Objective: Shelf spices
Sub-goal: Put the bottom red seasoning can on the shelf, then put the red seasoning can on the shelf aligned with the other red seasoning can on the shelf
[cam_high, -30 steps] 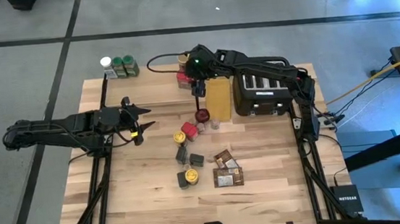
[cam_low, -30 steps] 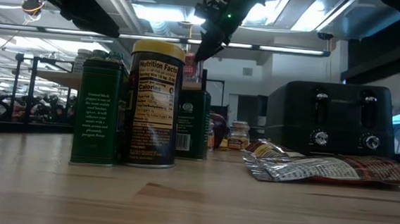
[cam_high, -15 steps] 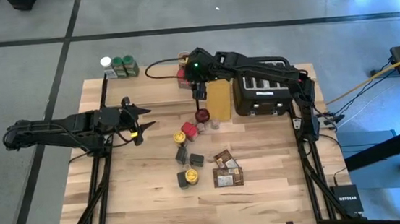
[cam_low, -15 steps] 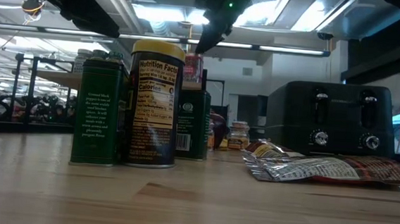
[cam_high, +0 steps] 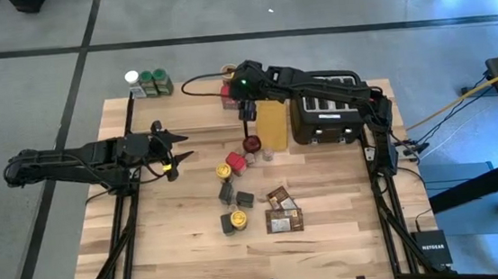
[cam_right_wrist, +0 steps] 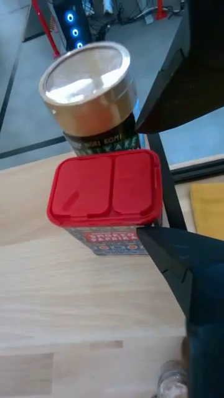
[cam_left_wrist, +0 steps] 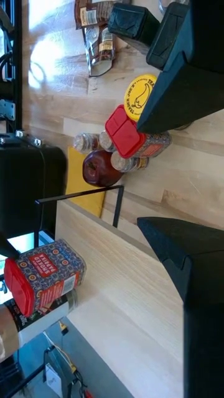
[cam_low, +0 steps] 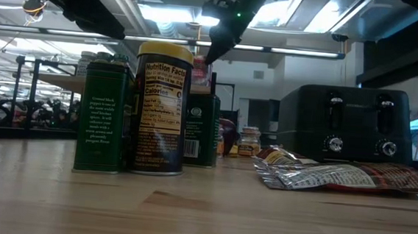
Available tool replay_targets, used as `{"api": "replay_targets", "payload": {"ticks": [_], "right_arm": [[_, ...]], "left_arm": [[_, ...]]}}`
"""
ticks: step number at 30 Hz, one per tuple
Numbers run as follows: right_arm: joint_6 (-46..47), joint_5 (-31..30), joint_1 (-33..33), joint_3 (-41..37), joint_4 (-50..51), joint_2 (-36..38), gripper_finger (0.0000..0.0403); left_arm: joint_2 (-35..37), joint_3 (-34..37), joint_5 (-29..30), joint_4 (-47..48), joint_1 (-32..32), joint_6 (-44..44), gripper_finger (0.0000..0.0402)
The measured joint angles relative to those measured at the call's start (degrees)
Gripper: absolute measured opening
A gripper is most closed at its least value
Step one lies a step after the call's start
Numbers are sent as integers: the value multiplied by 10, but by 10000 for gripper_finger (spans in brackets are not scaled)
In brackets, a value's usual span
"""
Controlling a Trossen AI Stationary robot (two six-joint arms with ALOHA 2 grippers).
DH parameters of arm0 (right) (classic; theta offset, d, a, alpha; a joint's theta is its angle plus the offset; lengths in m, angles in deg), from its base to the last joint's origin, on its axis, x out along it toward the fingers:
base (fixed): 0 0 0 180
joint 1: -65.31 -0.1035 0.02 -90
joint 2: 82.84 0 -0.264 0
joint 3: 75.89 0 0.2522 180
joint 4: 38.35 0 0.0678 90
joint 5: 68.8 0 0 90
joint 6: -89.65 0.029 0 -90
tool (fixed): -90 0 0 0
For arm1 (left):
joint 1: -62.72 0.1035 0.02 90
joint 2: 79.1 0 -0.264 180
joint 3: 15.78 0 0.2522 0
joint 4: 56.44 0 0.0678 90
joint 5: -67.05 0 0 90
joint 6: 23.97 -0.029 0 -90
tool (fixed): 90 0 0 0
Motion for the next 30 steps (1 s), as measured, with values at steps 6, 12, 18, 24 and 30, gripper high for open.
{"api": "replay_targets", "payload": {"ticks": [6, 12, 18, 24, 30], "right_arm": [[-1, 3, 0, 0, -1, 0, 262], [3, -6, -31, 0, 28, 32, 262], [57, 40, -105, 2, 90, 62, 262], [128, 75, -150, -59, 70, 52, 262], [226, 46, -170, -184, -26, 49, 262]], "left_arm": [[0, 0, 0, 0, 0, 3, 225], [0, 0, 0, 0, 0, 2, 225], [0, 0, 0, 0, 0, -1, 225], [0, 0, 0, 0, 0, -2, 225], [0, 0, 0, 0, 0, 2, 225]]}}
